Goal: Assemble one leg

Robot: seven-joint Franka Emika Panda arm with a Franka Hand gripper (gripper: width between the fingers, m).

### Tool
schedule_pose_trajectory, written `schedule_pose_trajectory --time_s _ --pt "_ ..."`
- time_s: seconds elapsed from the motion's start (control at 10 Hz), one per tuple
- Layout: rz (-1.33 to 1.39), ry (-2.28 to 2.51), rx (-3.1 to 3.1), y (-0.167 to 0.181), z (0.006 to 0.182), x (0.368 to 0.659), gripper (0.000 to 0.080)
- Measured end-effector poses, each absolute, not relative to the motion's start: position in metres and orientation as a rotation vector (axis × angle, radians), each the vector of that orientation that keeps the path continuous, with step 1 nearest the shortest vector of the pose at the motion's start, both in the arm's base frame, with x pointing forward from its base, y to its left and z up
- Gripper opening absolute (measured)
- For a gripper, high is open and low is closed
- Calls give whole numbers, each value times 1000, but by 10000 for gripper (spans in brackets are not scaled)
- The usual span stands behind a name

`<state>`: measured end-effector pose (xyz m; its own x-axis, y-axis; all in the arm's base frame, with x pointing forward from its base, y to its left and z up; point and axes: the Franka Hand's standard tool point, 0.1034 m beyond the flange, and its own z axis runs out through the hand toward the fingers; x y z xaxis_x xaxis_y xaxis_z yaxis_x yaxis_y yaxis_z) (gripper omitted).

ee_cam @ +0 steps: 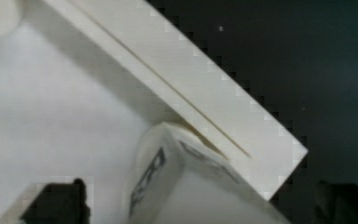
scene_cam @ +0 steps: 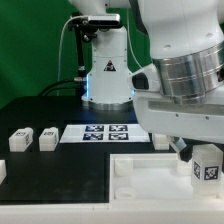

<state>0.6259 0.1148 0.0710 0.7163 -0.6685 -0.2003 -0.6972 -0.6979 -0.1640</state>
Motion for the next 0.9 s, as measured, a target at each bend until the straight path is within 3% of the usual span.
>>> schedule_pose_trajectory --time_s 0.4,0.6,0.8,0.9 --pt "62 339 -2937 116 75 628 649" --pt "34 244 -2945 116 75 628 649" --pt "35 254 -2944 116 75 628 390" --pt "51 395 -2933 113 73 628 390"
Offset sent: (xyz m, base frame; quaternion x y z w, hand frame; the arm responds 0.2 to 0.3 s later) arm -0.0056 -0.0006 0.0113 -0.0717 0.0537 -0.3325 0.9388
